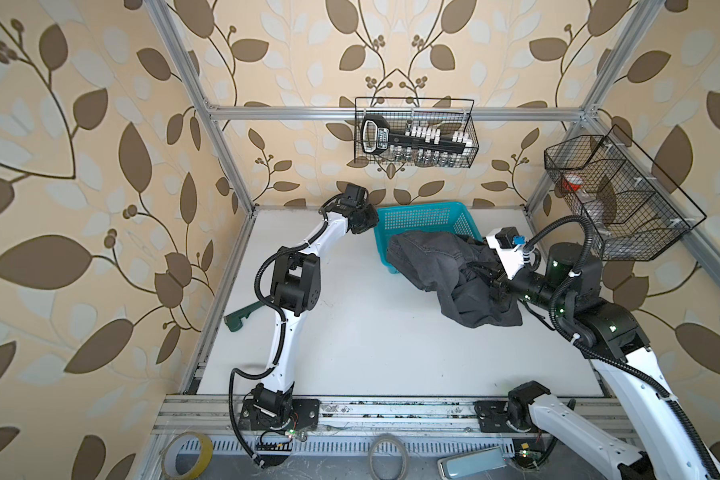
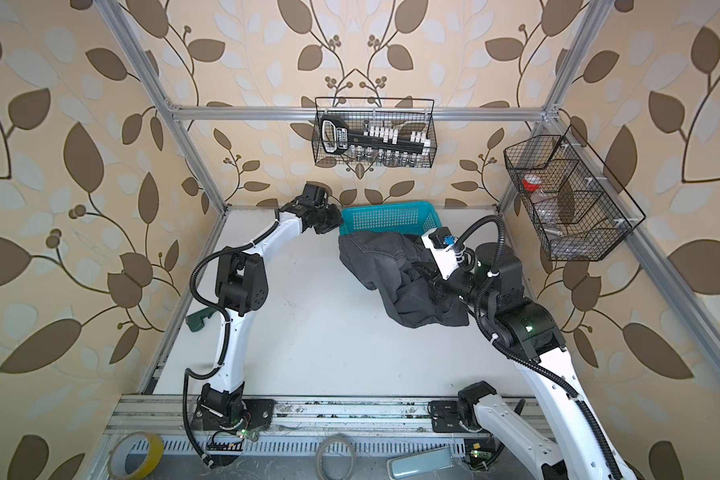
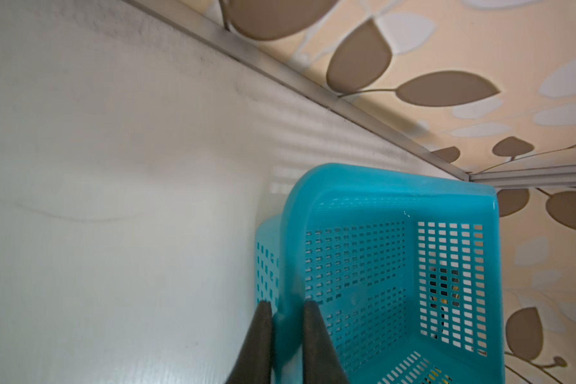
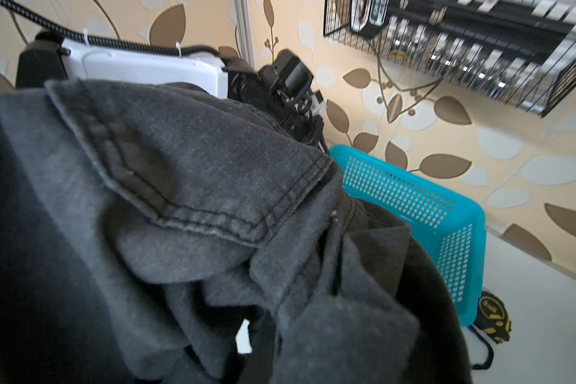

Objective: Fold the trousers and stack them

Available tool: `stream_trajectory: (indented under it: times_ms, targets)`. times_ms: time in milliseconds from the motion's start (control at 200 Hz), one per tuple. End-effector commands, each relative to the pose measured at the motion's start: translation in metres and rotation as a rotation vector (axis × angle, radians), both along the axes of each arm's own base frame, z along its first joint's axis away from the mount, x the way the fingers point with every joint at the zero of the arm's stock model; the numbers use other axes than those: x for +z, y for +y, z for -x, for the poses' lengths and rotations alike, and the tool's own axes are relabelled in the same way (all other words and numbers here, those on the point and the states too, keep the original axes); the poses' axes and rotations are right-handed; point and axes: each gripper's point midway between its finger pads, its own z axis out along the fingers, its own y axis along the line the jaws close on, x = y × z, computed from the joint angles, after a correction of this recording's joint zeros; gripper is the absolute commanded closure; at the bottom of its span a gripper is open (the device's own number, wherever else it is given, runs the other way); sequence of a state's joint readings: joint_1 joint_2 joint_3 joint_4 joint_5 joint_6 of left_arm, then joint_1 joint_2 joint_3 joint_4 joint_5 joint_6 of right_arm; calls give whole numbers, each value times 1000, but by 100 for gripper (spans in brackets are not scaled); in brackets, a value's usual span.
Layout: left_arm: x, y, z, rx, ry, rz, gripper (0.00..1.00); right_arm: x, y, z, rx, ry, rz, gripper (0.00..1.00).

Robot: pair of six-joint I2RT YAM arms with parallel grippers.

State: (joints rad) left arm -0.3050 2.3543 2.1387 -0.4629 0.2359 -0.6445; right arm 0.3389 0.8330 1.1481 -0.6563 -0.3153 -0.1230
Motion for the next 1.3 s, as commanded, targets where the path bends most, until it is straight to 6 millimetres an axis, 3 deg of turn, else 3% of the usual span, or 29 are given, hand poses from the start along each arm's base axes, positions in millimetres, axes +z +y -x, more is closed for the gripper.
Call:
stream_trajectory:
  times_ms: [0, 200, 435, 645, 710, 800, 980, 995, 1135, 1295]
  targets:
    - [7, 3, -13, -11, -40, -27, 89, 0, 12, 9, 66, -26, -34, 100]
    - [9, 3, -38, 0, -115, 17, 84, -66, 29, 18, 132, 100, 56, 100]
    - [24, 0, -55, -6, -197, 75, 77, -125, 56, 16, 220, 172, 81, 100]
    - [64, 11, -53, -19, -287, 46, 51, -147, 86, 1, 273, 177, 13, 100]
    - [81, 17, -48, -26, -315, 32, 40, -154, 96, -3, 302, 193, -13, 94]
    - [110, 27, -33, -48, -354, -11, 25, -170, 111, -2, 348, 212, -5, 79]
    - [149, 49, 13, -110, -386, -120, 7, -194, 128, 2, 422, 237, 51, 47]
    - [139, 50, 20, -120, -359, -135, 6, -194, 128, 3, 423, 235, 54, 43]
    - [130, 65, 70, -203, -281, -227, 1, -185, 113, 0, 397, 215, 104, 25]
    - [100, 78, 132, -257, -146, -270, 1, -150, 83, -3, 310, 199, 65, 24]
